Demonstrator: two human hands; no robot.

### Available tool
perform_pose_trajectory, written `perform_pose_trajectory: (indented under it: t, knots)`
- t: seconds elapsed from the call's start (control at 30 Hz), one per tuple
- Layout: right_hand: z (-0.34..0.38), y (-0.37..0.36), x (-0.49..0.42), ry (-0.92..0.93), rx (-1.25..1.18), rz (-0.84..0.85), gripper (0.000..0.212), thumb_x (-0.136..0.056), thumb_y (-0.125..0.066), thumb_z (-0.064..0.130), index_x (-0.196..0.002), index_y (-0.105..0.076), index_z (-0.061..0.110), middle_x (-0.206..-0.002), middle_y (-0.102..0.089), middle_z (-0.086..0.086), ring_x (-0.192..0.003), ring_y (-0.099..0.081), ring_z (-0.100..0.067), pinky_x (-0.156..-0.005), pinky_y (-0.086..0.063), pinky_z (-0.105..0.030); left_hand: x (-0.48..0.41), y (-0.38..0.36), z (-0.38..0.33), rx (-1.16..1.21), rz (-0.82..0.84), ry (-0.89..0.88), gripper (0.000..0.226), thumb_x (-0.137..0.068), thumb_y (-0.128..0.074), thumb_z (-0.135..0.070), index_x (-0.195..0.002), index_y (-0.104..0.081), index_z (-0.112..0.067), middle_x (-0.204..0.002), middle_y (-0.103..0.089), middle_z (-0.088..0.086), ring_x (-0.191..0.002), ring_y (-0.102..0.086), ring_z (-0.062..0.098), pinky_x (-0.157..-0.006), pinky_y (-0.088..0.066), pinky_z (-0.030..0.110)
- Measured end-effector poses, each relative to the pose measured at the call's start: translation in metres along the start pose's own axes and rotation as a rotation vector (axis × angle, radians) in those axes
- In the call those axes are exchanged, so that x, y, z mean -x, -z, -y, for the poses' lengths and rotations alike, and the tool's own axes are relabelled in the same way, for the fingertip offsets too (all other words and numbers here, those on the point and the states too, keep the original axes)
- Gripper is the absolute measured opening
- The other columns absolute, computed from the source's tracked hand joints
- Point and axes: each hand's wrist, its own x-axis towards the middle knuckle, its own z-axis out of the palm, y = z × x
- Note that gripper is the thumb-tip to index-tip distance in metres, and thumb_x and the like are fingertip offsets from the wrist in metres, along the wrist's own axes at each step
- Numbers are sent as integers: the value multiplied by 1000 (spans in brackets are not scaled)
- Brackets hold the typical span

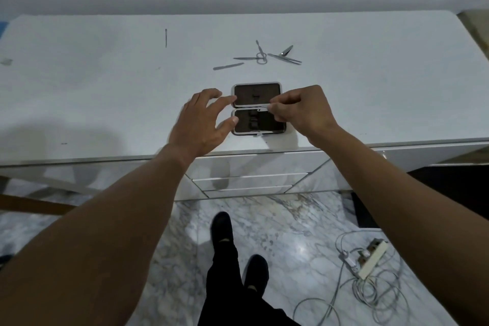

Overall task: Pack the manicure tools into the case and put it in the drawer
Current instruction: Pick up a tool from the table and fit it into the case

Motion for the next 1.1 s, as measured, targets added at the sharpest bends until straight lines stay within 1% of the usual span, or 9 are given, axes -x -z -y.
perform_pose_trajectory:
  t: [0.13, 0.2, 0.33, 0.47, 0.6, 0.7, 0.77, 0.87, 1.1]
  knots:
    - [0, 2, 2, 72, 91, 49, 5, -80, -75, 22, -78, -77, 19, -67, -73, -6, -65, -70, -19, -79, -60, -44, 0, -2, 1, 1, -17, -3, 47, -94, -46, -52, -136, -51, -32, -135, -49, 3, -124, -45, 22, -99, -40, 41]
    - [0, 3, 3, 105, 114, 73, 7, -82, -72, 20, -76, -75, 20, -67, -73, -5, -66, -69, -19, -80, -60, -43, 0, -3, 2, -2, -20, -1, 47, -94, -46, -53, -136, -50, -33, -135, -48, 2, -124, -44, 21, -100, -40, 41]
    - [-4, 3, 6, 172, 189, 112, 9, -86, -68, 20, -79, -74, 19, -65, -71, 1, -61, -65, -5, -76, -55, -27, 0, -4, 3, 1, -19, 1, 47, -94, -46, -53, -136, -49, -34, -136, -47, 1, -125, -43, 20, -101, -39, 41]
    - [-8, 4, 8, 238, 295, 103, 6, -85, -70, 21, -85, -76, 18, -71, -72, 3, -66, -67, -8, -72, -49, -16, 1, -4, 2, -3, -19, 5, 46, -94, -47, -52, -137, -50, -33, -136, -48, 2, -126, -43, 20, -102, -39, 41]
    - [-12, 7, 8, 329, 441, 114, 14, -84, -71, 18, -96, -77, 14, -94, -75, -4, -81, -67, -17, -80, -51, -23, 0, -3, 1, -2, -18, 2, 47, -94, -47, -51, -137, -50, -33, -135, -48, 2, -125, -44, 21, -102, -39, 41]
    - [-13, 9, 5, 457, 603, 148, 18, -85, -68, 13, -102, -76, 13, -100, -74, -9, -89, -66, -24, -80, -51, -29, 1, -1, 0, 6, -19, 0, 47, -94, -46, -51, -137, -50, -33, -135, -48, 3, -125, -44, 21, -101, -38, 41]
    - [-13, 10, 4, 546, 692, 169, 20, -86, -64, 10, -102, -76, 14, -102, -71, -11, -92, -64, -28, -79, -50, -34, 1, -1, 1, 10, -10, -3, 48, -94, -46, -51, -138, -49, -33, -136, -48, 3, -125, -44, 22, -101, -38, 41]
    - [-12, 10, 3, 589, 741, 194, 19, -87, -62, 11, -98, -77, 15, -98, -72, -9, -88, -64, -29, -74, -49, -35, 2, 0, 1, 14, 0, -4, 49, -93, -47, -50, -139, -49, -32, -137, -48, 4, -126, -44, 22, -102, -38, 42]
    - [-14, 2, 2, 561, 678, 219, 14, -84, -68, 11, -95, -76, 13, -95, -75, -7, -85, -66, -27, -75, -52, -36, 2, 2, 1, 31, 17, 4, 51, -92, -49, -52, -140, -49, -34, -139, -47, 3, -128, -42, 22, -104, -37, 42]
